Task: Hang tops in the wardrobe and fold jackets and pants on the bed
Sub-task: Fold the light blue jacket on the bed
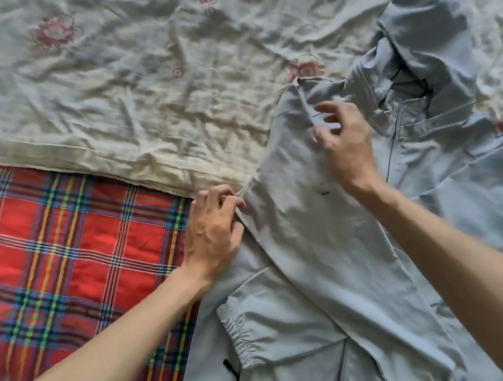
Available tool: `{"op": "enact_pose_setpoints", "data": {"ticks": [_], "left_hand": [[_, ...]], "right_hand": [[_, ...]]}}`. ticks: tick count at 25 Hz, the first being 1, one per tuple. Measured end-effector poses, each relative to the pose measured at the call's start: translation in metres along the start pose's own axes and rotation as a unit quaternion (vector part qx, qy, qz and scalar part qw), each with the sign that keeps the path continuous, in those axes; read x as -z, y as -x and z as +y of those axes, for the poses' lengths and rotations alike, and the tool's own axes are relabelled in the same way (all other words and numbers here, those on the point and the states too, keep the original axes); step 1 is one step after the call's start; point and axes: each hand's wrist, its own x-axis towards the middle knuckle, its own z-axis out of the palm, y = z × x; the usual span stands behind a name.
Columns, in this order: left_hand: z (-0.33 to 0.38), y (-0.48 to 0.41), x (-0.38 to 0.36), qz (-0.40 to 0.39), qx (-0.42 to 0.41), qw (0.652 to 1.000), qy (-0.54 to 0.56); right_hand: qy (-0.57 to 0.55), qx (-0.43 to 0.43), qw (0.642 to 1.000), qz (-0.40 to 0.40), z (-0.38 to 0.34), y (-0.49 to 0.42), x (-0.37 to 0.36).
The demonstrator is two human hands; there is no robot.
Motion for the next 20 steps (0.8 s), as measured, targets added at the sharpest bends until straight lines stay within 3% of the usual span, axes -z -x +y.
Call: {"op": "enact_pose_setpoints", "data": {"ticks": [2,4,5,6,8,10,13,16,18,20], "left_hand": [[0.027,0.016,0.001,-0.032,0.090,0.989,0.112],[0.049,0.029,-0.004,-0.120,0.262,0.932,0.220],[0.060,0.034,-0.007,-0.157,0.373,0.869,0.284],[0.071,0.038,-0.011,-0.169,0.478,0.785,0.357],[0.102,0.045,-0.017,-0.163,0.611,0.625,0.457],[0.135,0.056,-0.029,-0.177,0.662,0.557,0.468],[0.167,0.072,-0.054,-0.205,0.682,0.542,0.445],[0.183,0.079,-0.073,-0.172,0.695,0.525,0.460],[0.184,0.085,-0.083,-0.115,0.679,0.546,0.476],[0.187,0.092,-0.089,-0.087,0.641,0.591,0.482]], "right_hand": [[0.071,0.011,0.996,0.050,0.035,0.072,0.026],[0.098,-0.067,0.988,0.097,0.079,0.151,0.061],[0.123,-0.131,0.977,0.114,0.101,0.189,0.080],[0.149,-0.200,0.960,0.128,0.121,0.225,0.098],[0.151,-0.366,0.905,0.154,0.151,0.292,0.131],[0.111,-0.496,0.845,0.168,0.168,0.344,0.146],[0.002,-0.561,0.812,0.159,0.192,0.373,0.136],[-0.122,-0.547,0.808,0.182,0.203,0.367,0.128],[-0.153,-0.532,0.807,0.207,0.204,0.358,0.130],[-0.184,-0.503,0.807,0.249,0.208,0.358,0.133]]}}
